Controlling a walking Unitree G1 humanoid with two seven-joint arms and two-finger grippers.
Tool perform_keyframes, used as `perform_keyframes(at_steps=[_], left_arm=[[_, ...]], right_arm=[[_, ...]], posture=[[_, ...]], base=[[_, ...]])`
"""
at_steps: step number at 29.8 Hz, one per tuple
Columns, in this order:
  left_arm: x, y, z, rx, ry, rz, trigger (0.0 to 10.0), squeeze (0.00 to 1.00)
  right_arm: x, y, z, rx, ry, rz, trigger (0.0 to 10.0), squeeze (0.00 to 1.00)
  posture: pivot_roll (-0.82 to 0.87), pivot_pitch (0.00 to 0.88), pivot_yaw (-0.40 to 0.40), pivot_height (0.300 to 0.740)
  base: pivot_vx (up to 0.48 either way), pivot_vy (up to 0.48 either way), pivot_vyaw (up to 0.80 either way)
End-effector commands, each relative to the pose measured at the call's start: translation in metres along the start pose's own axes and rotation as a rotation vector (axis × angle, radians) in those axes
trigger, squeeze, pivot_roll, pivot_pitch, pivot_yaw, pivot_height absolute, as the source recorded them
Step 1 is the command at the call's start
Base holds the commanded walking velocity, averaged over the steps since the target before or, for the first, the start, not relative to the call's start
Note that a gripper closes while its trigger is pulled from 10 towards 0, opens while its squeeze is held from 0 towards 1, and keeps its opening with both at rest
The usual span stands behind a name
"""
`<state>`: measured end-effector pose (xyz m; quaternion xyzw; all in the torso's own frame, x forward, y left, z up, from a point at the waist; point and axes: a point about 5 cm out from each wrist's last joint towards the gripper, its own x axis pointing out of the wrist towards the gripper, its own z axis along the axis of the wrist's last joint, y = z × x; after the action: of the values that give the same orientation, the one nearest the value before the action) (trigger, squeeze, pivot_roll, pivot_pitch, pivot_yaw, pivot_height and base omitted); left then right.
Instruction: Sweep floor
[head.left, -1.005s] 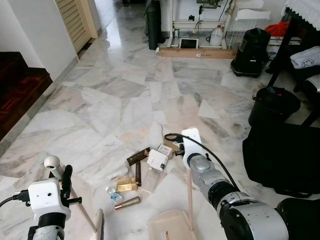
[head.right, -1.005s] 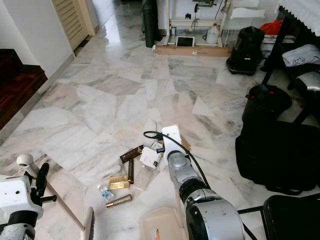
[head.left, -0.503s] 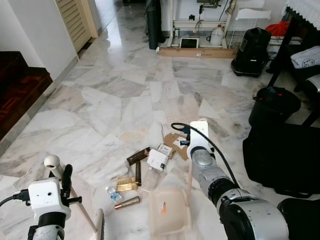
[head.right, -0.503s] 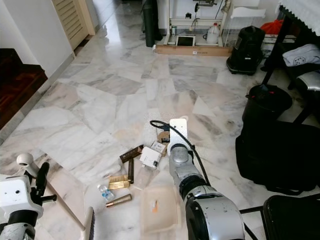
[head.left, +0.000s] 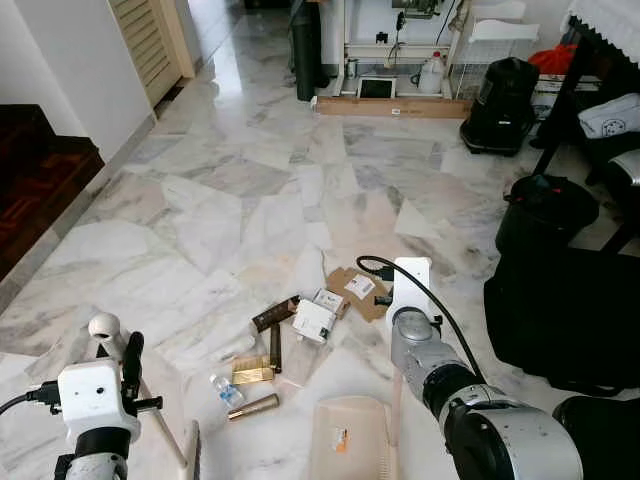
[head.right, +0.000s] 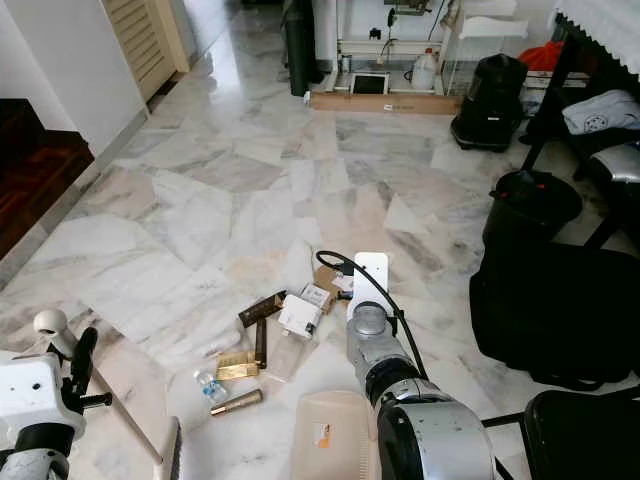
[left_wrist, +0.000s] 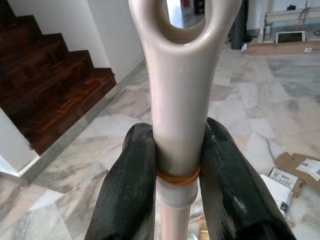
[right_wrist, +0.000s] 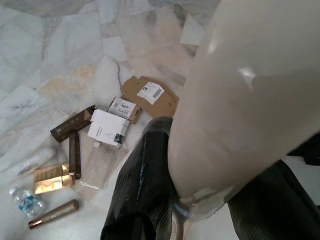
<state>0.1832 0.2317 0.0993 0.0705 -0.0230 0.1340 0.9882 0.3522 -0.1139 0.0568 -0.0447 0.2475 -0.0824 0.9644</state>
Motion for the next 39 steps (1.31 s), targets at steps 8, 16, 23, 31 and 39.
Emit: perform_keyframes(at_steps=[8,16,23,31,39], left_arm=[[0.001,0.001,0.003,0.01,-0.007,-0.009,10.0,0.0],[0.002,0.0,0.002,0.011,-0.001,-0.015,10.0,0.0],[0.003,-0.001,0.001,0.008,0.002,-0.02,10.0,0.0],[0.003,-0.002,0.0,0.003,0.01,-0.035,10.0,0.0],[0.004,-0.002,0.003,0.009,-0.015,-0.023,10.0,0.0]], right_arm=[[-0.006,0.008,-0.035,-0.043,0.177,0.061,10.0,0.0],[-0.01,0.017,-0.046,-0.122,0.238,0.143,10.0,0.0],[-0.011,0.016,-0.05,-0.161,0.26,0.157,10.0,0.0],[-0.012,0.017,-0.053,-0.207,0.278,0.188,10.0,0.0],[-0.008,0.033,-0.002,-0.041,0.014,0.237,10.0,0.0]], posture=[[0.09,0.083,0.044,0.74],[0.08,0.081,0.044,0.74],[0.07,0.081,0.043,0.74],[0.07,0.081,0.04,0.74],[0.07,0.076,0.042,0.74]], base=[[0.0,0.0,0.0],[0.0,0.0,0.0],[0.0,0.0,0.0],[0.0,0.0,0.0],[0.0,0.0,0.0]])
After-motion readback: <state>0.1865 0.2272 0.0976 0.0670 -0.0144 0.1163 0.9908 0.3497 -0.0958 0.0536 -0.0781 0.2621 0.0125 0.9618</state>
